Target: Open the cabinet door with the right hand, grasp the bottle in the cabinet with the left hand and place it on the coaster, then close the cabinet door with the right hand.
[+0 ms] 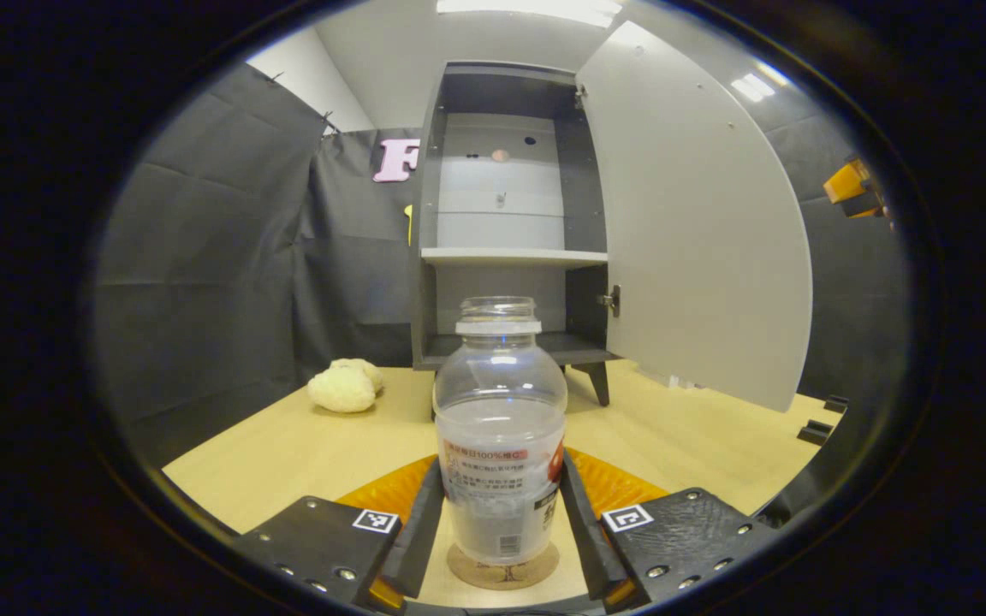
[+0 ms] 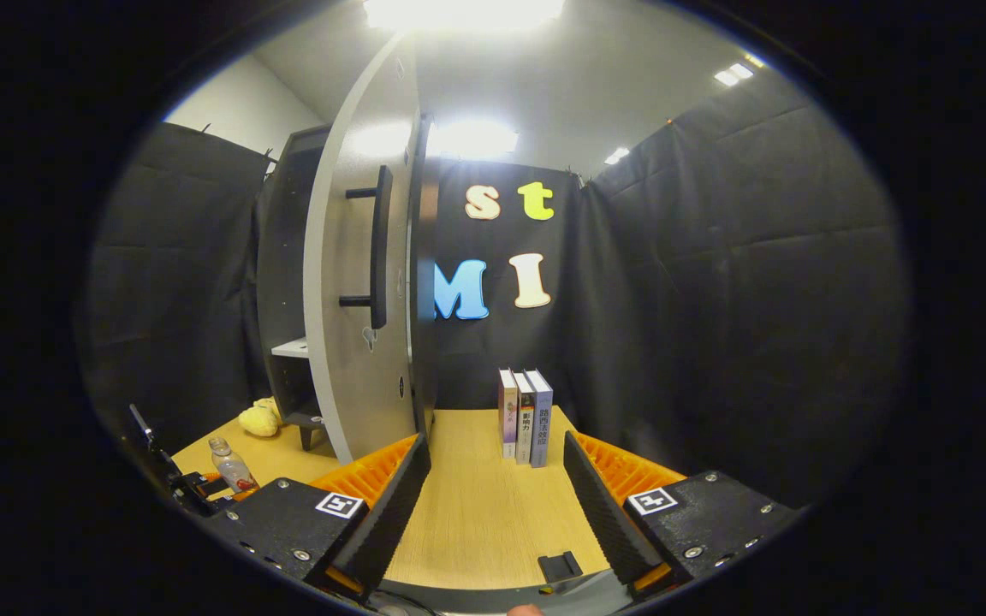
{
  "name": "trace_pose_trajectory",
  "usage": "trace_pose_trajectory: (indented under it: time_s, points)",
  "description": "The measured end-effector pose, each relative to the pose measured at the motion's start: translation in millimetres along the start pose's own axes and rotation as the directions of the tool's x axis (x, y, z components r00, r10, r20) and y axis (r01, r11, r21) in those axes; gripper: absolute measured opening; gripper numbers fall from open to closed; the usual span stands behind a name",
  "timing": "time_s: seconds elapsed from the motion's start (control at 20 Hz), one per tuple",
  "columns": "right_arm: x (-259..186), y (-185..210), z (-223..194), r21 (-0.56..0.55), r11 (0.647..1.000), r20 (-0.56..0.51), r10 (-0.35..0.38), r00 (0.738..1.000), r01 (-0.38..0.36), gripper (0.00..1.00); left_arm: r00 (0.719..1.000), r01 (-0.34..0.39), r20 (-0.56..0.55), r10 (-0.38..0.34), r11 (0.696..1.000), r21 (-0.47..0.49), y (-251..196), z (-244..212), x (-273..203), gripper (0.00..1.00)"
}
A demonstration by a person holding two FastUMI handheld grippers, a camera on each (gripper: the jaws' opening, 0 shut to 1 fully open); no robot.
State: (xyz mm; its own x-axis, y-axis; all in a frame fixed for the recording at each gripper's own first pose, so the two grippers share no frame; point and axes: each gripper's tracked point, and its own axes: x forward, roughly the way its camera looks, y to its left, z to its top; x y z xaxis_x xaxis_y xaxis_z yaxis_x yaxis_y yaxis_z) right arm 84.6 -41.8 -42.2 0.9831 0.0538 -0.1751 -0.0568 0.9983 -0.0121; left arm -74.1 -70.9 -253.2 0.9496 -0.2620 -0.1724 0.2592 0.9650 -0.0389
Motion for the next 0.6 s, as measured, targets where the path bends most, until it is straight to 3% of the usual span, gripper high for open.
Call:
trace_pose_trajectory:
  time_s: [0.5, 0.6]
  points:
    - [4, 5, -7, -0.031, 0.999, -0.029, 0.017, 0.999, -0.018, 0.96, 0.999, -0.03, -0.033, 0.029, 1.0, -0.007, -2, -35, 7, 0.71]
    - [6, 6, -6, -0.023, 0.999, -0.028, 0.022, 0.999, -0.023, 0.96, 0.997, -0.043, -0.057, 0.044, 0.999, 0.008, 0, -39, 8, 0.76]
